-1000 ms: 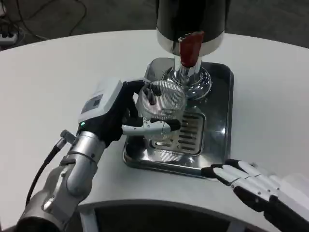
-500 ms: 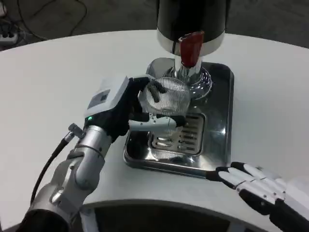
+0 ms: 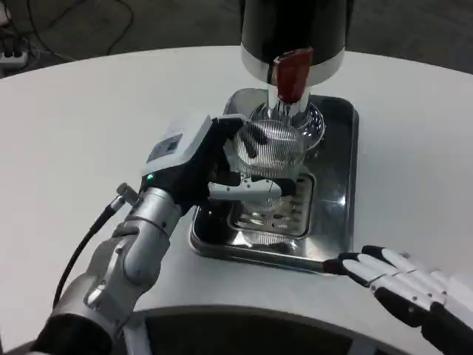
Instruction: Grasp the cup under the faucet to collect the drink, then remove the cup.
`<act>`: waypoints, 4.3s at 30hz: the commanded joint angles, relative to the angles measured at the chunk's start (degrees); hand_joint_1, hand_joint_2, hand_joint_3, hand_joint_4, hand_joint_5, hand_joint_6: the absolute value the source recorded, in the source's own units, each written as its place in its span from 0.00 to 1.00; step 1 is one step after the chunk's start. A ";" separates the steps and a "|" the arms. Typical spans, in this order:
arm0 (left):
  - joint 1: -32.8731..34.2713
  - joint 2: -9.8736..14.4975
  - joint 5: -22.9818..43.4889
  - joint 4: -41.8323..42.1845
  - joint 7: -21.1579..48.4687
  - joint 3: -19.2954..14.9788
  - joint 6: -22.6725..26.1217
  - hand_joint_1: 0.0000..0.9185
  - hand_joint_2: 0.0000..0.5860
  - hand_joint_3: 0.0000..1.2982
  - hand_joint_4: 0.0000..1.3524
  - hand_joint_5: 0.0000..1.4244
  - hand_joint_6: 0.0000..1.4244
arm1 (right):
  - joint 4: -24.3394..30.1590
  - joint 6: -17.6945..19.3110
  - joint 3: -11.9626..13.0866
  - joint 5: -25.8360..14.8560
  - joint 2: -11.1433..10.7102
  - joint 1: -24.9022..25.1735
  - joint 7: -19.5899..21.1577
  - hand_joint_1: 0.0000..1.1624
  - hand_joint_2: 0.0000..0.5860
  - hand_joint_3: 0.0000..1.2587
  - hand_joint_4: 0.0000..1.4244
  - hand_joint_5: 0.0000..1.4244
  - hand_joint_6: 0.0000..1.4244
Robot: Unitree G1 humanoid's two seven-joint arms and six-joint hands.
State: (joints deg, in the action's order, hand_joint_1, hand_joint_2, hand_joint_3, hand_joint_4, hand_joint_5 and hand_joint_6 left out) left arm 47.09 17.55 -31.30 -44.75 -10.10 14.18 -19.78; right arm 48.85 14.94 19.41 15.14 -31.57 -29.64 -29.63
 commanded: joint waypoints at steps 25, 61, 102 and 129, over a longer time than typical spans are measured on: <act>2.54 -0.38 1.58 -3.60 3.19 2.12 -0.62 0.67 0.09 0.54 0.59 0.69 0.70 | -0.51 1.46 1.04 -1.35 0.74 -0.79 0.32 0.29 0.72 0.08 0.04 0.00 0.00; -1.74 1.36 2.82 3.10 3.31 0.47 -2.00 0.16 0.01 0.00 0.07 0.20 0.19 | -0.72 1.78 0.71 -1.23 2.36 -0.27 0.97 0.30 0.73 0.08 0.04 0.00 0.00; -20.47 -1.46 25.36 55.51 15.54 -15.42 14.53 0.02 0.10 0.24 0.22 0.25 0.25 | -1.72 -0.81 -1.99 0.92 2.30 2.70 1.33 0.31 0.76 0.08 0.05 0.00 0.00; -10.87 -5.32 28.25 46.02 23.51 -10.08 13.30 0.05 0.13 0.18 0.18 0.21 0.17 | -1.49 0.14 -1.47 0.48 2.70 0.78 2.05 0.31 0.76 0.08 0.05 0.00 0.00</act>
State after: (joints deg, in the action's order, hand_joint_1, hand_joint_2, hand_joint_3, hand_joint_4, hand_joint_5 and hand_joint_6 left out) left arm 35.33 12.17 -2.95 1.68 12.66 3.66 -5.93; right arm 47.28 14.32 17.58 15.98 -29.33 -28.36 -28.21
